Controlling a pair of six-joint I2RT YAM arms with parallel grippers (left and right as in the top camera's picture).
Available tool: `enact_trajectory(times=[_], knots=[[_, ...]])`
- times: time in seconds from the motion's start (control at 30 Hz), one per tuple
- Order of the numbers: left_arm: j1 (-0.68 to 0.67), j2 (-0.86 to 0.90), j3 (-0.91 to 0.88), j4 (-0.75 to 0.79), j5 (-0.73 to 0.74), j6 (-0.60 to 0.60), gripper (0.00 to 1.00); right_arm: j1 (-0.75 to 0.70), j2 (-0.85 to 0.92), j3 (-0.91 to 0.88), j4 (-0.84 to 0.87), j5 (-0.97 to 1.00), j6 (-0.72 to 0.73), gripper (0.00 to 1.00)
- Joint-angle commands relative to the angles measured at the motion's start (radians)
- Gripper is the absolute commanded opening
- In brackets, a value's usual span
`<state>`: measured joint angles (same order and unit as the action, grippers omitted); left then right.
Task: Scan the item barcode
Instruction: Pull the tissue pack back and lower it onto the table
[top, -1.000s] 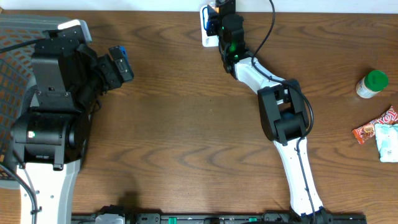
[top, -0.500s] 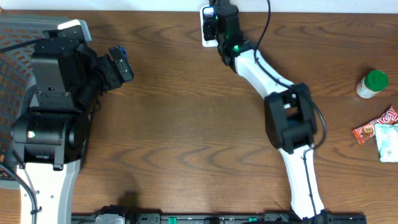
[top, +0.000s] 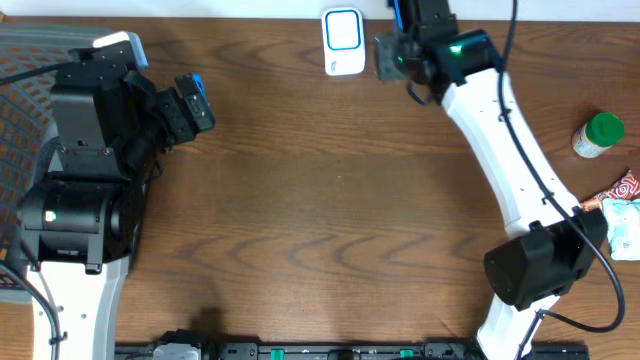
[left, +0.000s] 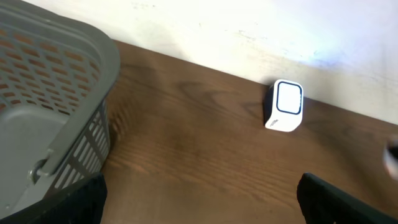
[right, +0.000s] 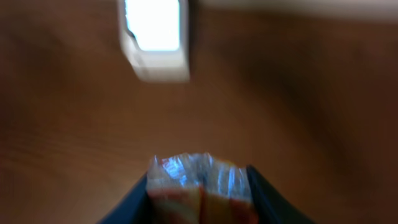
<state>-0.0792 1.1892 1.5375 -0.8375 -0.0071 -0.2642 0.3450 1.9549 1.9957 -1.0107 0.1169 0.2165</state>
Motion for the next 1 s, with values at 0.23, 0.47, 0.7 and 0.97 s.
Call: enact_trajectory(times=[0.23, 0.47, 0.7, 0.97], knots=[[0.005, 0.0, 0.011, 0.0, -0.012, 0.009, 0.98, -0.096, 0.015, -0.114, -0.28, 0.023, 0.128, 0.28], [0.005, 0.0, 0.011, 0.0, -0.013, 0.009, 0.98, -0.095, 0.015, -0.368, -0.177, -0.056, 0.155, 0.29], [0.005, 0.0, 0.011, 0.0, -0.012, 0.009, 0.98, -0.095, 0.015, -0.53, -0.093, -0.056, 0.18, 0.29], [0.005, 0.0, 0.011, 0.0, -0.013, 0.009, 0.98, -0.095, 0.013, -0.487, -0.09, -0.071, 0.179, 0.88]])
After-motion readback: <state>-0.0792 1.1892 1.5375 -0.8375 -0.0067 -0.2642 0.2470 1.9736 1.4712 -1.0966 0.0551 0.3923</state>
